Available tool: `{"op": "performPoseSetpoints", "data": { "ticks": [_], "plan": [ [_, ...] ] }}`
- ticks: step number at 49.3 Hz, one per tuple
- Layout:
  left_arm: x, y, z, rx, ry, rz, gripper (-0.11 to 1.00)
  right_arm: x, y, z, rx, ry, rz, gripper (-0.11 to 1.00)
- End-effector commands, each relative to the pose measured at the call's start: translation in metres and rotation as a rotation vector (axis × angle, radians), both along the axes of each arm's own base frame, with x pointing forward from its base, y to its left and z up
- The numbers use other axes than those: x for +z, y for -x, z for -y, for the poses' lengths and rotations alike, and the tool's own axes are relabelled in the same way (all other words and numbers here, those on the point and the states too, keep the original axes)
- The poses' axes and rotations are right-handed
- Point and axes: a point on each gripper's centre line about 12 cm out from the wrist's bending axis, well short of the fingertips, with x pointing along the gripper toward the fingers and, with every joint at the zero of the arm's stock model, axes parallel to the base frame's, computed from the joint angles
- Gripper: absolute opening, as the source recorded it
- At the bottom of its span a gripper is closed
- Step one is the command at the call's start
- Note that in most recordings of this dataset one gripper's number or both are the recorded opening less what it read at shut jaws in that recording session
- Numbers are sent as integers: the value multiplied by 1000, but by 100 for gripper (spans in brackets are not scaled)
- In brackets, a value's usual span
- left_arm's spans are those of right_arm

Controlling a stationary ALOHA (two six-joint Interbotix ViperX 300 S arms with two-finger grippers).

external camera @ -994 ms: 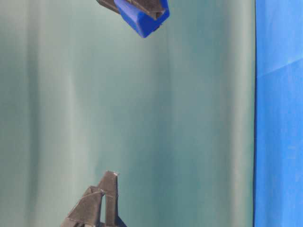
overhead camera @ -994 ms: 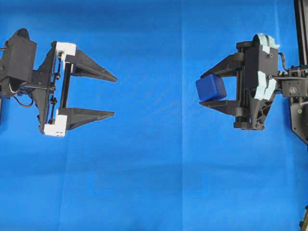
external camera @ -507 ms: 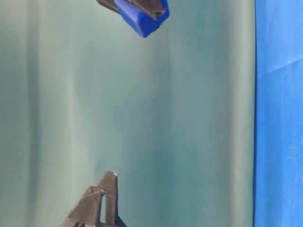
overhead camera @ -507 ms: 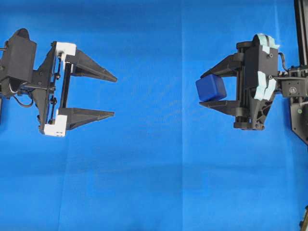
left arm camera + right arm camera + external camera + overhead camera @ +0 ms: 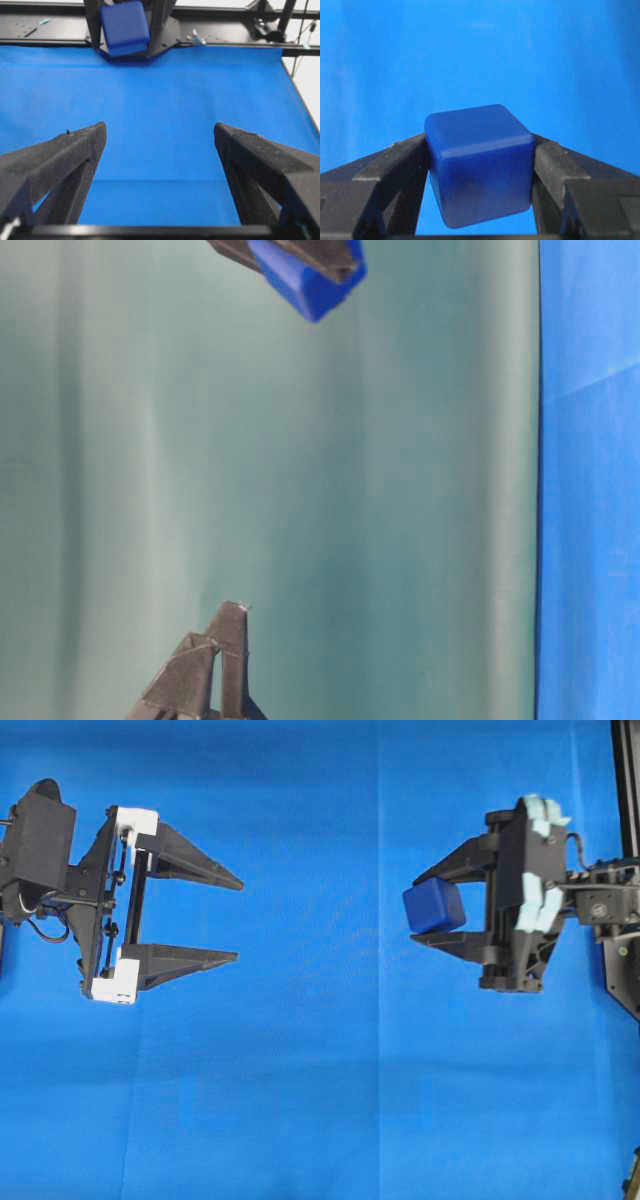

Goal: Handover the blue block to the right arm after grasping it with the left arm, then place it in the designated position.
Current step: 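Lower the cube with the right gripper and release it on the table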

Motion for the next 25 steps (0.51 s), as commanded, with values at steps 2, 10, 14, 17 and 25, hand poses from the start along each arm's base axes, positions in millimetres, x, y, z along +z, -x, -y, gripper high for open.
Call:
{"op": "performPoseSetpoints", "data": {
  "ticks": [2,10,14,17,25],
  "plan": [
    [16,-2,0,1,1,48,93,-1,-9,-3,18,-8,20,48],
    [16,-2,0,1,1,48,93,-16,-23,-8,45,-16,12,48],
    [15,-1,0,1,1,44,93,-24,-30,-11,61,-26,16,48],
    [15,-2,0,-1,1,44,93,-31,-36,-14,76,-35,19,48],
    [15,-1,0,1,1,43,93,-55,-52,-19,91,-72,-2,48]
  ]
}}
